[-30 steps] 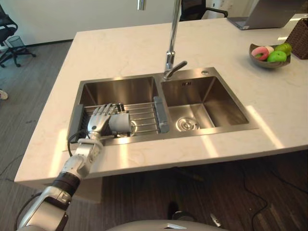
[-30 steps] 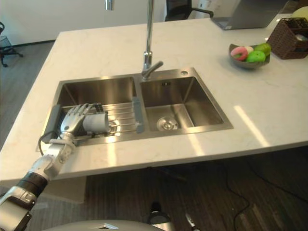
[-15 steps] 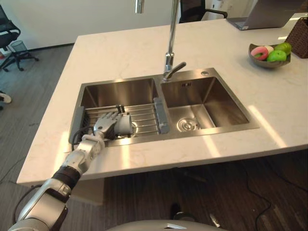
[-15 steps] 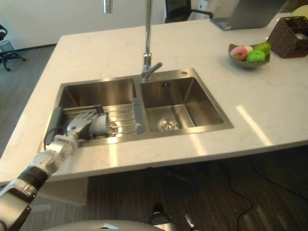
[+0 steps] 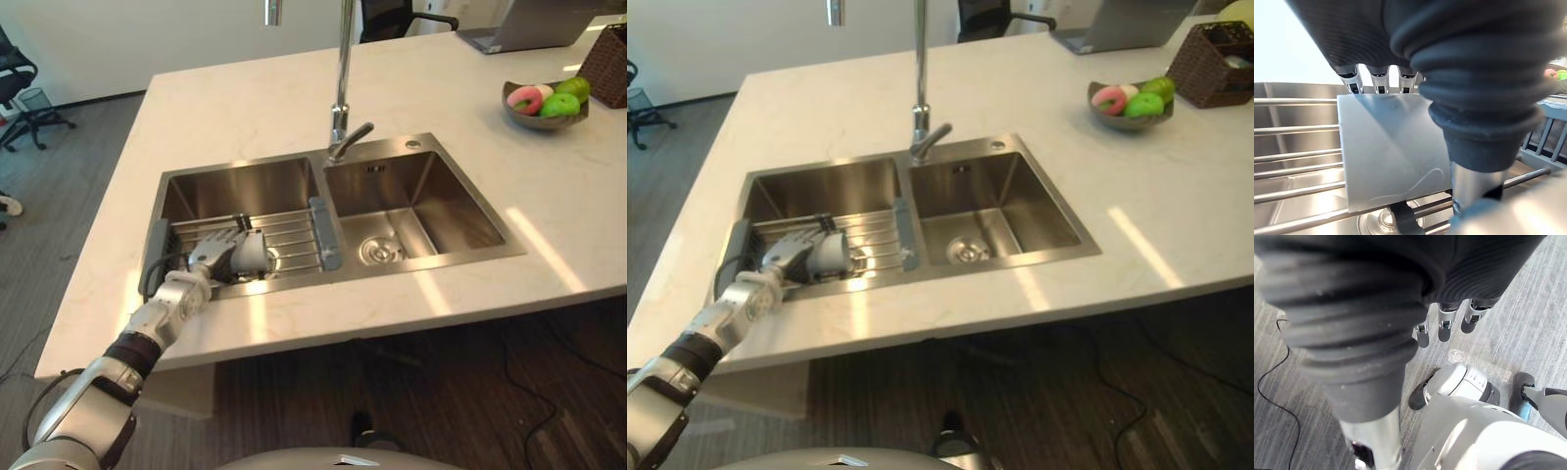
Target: Walk over to the sink, pick up the cup, carry it to the dishwasher, place the cup inside the dishwasher, then close the dishwasher door
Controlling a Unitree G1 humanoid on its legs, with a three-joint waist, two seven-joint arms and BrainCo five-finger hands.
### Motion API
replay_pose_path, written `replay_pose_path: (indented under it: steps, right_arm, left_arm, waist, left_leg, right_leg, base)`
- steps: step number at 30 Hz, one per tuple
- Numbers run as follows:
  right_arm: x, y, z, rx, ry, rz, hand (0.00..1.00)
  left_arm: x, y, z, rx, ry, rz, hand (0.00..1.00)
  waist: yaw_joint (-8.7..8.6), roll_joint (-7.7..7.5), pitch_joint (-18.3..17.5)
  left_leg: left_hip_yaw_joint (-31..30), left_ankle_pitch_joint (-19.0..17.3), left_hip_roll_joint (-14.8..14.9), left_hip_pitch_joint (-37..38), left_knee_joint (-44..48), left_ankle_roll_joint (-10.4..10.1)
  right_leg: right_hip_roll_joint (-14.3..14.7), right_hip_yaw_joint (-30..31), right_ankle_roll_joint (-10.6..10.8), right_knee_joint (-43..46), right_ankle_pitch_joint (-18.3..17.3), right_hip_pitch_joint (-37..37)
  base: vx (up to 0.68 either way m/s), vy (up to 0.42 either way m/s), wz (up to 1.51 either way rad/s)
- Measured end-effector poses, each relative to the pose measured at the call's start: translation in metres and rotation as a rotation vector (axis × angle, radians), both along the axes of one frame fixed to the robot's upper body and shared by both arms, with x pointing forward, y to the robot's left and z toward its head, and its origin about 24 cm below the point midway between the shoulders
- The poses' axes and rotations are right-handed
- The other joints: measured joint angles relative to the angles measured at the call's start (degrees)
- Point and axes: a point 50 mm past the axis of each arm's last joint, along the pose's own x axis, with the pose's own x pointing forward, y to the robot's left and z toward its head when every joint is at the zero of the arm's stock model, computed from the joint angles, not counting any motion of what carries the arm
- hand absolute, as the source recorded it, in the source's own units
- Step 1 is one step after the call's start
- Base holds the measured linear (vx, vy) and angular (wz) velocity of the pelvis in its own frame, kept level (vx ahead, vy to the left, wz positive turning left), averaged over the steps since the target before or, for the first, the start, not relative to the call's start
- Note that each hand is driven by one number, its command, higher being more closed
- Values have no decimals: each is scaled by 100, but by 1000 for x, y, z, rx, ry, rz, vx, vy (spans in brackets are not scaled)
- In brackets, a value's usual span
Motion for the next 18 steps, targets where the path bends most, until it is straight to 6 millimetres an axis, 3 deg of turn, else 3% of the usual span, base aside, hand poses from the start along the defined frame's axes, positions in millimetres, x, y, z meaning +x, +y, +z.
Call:
replay_pose_path:
  steps: [2,6,10,11,18]
  right_arm:
    - [1,-1,0,-11,-7,0,0]
    - [0,-2,0,-18,-9,-2,0]
    - [1,0,0,-19,-16,-3,0]
    - [1,0,0,-20,-16,-4,0]
    - [1,-1,0,-28,-17,-14,0]
  left_arm:
    - [2,0,-1,-6,89,-2,0]
    - [9,-10,7,-44,176,-42,0]
    - [11,-15,9,-60,179,-51,0]
    - [11,-16,9,-61,178,-49,100]
    - [12,-18,10,-63,180,-54,100]
  waist:
    - [-121,37,20]
    - [-208,184,94]
    - [-285,194,121]
    - [-297,179,131]
    - [-344,193,160]
  left_leg:
    - [28,-5,4,13,0,-8]
    - [146,-18,18,110,21,-22]
    - [147,-18,9,119,22,-23]
    - [147,-18,13,120,23,-22]
    - [147,-96,32,116,32,-60]
  right_leg:
    - [5,20,-22,0,15,-19]
    - [41,160,-25,1,22,-23]
    - [38,168,-9,0,10,-18]
    - [33,167,-8,0,7,-17]
    - [34,156,31,-2,-40,-23]
  base:
    - [33,19,-8]
    - [60,19,-19]
    - [8,3,-1]
    - [-39,-5,1]
    - [-45,-10,1]
